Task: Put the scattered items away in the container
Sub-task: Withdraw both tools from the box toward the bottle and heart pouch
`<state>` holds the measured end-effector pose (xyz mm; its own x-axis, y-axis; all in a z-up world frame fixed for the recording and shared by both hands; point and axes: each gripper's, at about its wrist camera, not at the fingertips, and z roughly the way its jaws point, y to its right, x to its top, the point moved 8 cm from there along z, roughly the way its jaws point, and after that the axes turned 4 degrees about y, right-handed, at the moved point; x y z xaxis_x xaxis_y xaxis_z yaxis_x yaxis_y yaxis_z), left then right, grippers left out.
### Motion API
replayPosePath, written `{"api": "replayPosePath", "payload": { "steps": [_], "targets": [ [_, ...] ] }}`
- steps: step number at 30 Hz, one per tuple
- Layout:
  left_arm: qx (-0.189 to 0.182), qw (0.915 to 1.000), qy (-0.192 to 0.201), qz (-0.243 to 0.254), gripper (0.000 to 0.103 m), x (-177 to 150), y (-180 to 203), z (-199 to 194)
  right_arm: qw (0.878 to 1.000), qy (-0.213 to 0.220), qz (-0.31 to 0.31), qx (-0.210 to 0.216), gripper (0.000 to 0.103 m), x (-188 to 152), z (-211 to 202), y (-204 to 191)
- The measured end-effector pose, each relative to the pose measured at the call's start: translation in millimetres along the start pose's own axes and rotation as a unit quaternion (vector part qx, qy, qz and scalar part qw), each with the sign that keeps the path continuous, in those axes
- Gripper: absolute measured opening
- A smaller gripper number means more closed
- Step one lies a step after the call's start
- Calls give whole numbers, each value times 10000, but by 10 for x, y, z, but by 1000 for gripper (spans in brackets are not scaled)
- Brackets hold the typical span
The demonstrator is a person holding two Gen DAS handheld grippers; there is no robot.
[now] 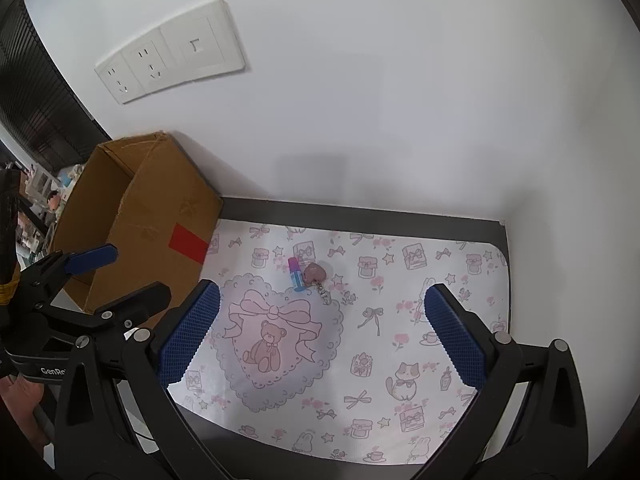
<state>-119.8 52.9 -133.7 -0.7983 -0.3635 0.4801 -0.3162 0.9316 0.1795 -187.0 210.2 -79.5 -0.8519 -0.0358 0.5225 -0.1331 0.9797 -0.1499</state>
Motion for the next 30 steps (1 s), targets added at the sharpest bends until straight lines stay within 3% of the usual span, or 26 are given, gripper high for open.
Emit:
{"api": "replayPosePath", "payload": {
  "steps": [25,30],
  "targets": [
    [-40,9960,-892,-18,103,-75,-40,1079,9966,-778,271,3,103,-154,860,277],
    [-22,9935,-1139,-54,103,-168,-71,1411,9947,-991,274,-5,95,-198,1111,357]
  ]
}}
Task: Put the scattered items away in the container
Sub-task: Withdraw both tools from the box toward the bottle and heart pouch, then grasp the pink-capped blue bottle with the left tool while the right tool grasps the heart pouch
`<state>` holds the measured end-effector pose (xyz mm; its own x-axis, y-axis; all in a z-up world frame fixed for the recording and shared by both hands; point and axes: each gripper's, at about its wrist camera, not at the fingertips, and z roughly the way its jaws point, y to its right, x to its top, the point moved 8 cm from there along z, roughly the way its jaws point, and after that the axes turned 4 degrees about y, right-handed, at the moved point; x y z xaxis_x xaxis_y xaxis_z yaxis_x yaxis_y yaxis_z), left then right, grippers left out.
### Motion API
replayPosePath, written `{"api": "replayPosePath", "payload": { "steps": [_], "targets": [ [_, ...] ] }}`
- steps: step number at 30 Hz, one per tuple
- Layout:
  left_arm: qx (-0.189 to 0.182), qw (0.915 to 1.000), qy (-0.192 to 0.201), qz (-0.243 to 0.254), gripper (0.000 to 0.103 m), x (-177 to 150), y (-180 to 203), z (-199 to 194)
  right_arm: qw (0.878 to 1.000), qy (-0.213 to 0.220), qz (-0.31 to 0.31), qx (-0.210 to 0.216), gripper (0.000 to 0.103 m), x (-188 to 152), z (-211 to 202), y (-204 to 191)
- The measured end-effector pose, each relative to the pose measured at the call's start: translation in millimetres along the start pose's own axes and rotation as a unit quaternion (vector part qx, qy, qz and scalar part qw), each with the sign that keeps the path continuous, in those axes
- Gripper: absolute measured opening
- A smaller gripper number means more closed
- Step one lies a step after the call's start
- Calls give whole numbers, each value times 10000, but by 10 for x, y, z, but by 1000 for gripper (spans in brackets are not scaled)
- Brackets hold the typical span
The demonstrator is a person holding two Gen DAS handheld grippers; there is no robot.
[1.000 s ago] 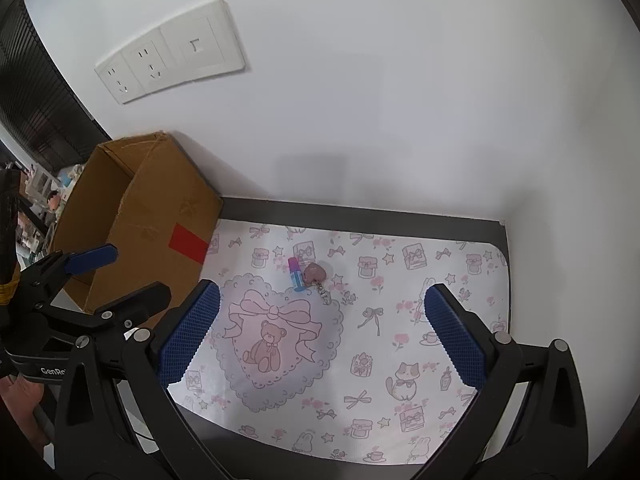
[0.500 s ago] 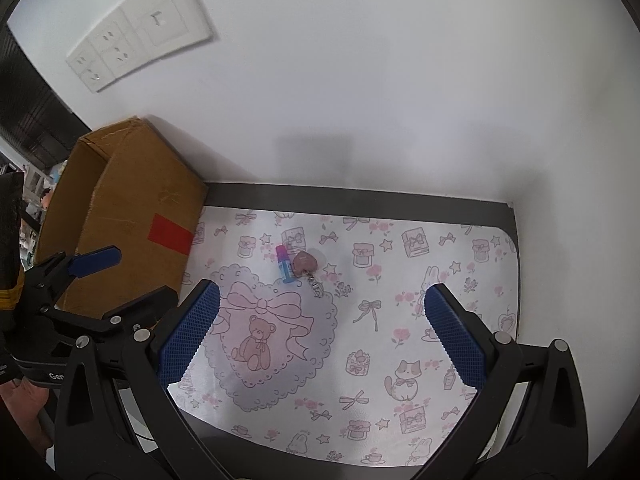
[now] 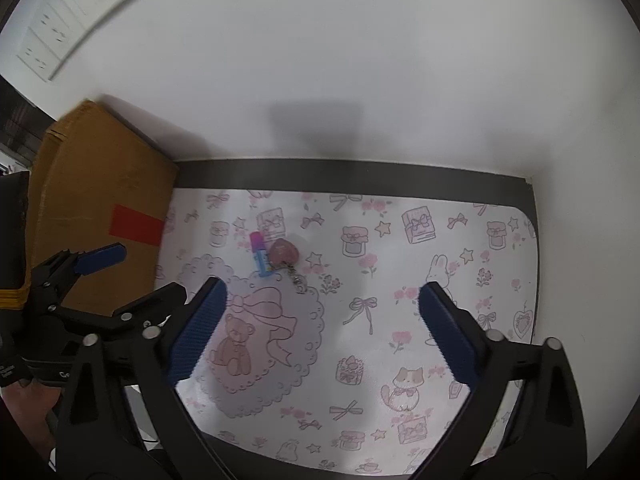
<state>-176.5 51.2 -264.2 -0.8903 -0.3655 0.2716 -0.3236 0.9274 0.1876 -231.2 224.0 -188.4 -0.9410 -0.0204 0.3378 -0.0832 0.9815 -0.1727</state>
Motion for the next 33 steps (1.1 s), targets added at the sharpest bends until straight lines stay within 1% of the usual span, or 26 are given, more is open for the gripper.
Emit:
{"api": "replayPosePath", "payload": {
  "steps": [4,7,9,11,16,19,27,33],
  "targets": [
    [36,9998,-185,-24,102,-16,-20,241,9998,-202,-26,21,95,-22,255,46],
    [63,9995,-323,-23,101,-49,-25,418,9995,-301,-8,29,93,-48,427,87],
    [85,9992,-390,-62,93,-62,-34,514,9994,-359,2,34,87,-58,535,110],
    [70,9988,-481,-112,90,-83,-39,624,9989,-458,5,32,84,-70,658,136],
    [59,9978,-656,-60,84,-127,-14,847,9977,-669,-61,92,84,-98,900,152],
    [61,9973,-723,-130,82,-126,-39,950,9968,-769,-166,135,84,-112,1003,128],
    [153,9961,-802,-326,81,-113,-215,1083,9956,-875,-274,207,84,-97,1130,106],
    [130,9961,-810,-319,81,-113,-261,1071,9949,-938,-281,228,84,-92,1210,104]
  ]
}}
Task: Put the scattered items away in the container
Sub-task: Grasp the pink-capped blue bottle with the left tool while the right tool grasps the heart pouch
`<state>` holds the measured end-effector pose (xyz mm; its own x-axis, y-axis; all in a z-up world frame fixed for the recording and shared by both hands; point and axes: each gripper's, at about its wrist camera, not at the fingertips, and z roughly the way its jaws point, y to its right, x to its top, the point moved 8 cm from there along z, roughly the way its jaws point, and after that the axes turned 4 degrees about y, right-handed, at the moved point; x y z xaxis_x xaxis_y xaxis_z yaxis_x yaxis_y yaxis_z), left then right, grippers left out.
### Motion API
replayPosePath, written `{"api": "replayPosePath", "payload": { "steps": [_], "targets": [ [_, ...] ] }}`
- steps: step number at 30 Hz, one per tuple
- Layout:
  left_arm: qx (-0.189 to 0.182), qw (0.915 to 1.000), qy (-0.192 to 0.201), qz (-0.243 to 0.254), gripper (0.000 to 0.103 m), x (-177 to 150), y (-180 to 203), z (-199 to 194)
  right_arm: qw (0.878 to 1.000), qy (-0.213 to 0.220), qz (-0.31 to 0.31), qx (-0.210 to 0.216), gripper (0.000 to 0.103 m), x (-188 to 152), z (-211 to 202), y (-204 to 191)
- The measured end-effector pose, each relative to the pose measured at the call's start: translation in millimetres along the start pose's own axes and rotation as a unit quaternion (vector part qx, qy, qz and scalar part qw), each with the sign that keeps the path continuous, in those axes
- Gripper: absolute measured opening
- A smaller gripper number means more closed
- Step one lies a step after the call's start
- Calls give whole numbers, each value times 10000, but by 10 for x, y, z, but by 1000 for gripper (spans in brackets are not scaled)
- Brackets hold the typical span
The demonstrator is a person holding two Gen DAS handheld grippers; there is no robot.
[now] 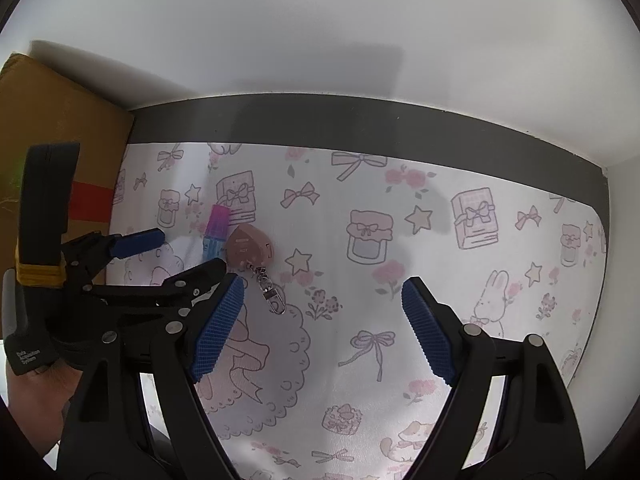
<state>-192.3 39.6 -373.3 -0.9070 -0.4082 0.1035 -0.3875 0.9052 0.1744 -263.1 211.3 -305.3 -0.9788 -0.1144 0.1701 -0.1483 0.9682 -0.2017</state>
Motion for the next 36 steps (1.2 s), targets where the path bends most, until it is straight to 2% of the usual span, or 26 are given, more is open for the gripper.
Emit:
{"api": "replayPosePath", "payload": {
  "steps": [7,10,12,18,22,24,28,30,31,34,36],
  "targets": [
    [-10,9995,22,320,80,6,48,-8,10000,-42,-75,-6,84,17,64,-67],
    [-52,9984,86,550,69,25,86,-41,10000,-39,-88,-5,84,15,63,-93],
    [-17,9977,123,669,57,34,106,-56,10000,-38,-84,-18,84,20,59,-92],
    [-63,9959,149,889,55,19,143,-72,9999,-34,-92,-66,83,52,80,-88],
    [126,9928,180,1180,53,-38,174,-74,9997,-71,-157,-172,83,50,92,-54],
    [245,9912,200,1289,49,-63,177,-80,9995,-90,-200,-243,83,46,105,-44],
    [229,9927,228,1165,39,-65,114,-114,9993,-128,-245,-249,83,25,127,-44],
    [274,9935,273,1074,22,-66,42,-136,9991,-146,-292,-253,83,19,133,-54],
    [272,9939,288,1033,18,-67,10,-144,9991,-148,-309,-249,83,16,133,-60],
    [-84,9972,215,715,18,-68,-56,-165,9989,-175,-351,-238,83,7,146,-72],
    [-155,9976,204,642,18,-73,-67,-172,9986,-207,-406,-264,83,5,164,-88]
  ]
}}
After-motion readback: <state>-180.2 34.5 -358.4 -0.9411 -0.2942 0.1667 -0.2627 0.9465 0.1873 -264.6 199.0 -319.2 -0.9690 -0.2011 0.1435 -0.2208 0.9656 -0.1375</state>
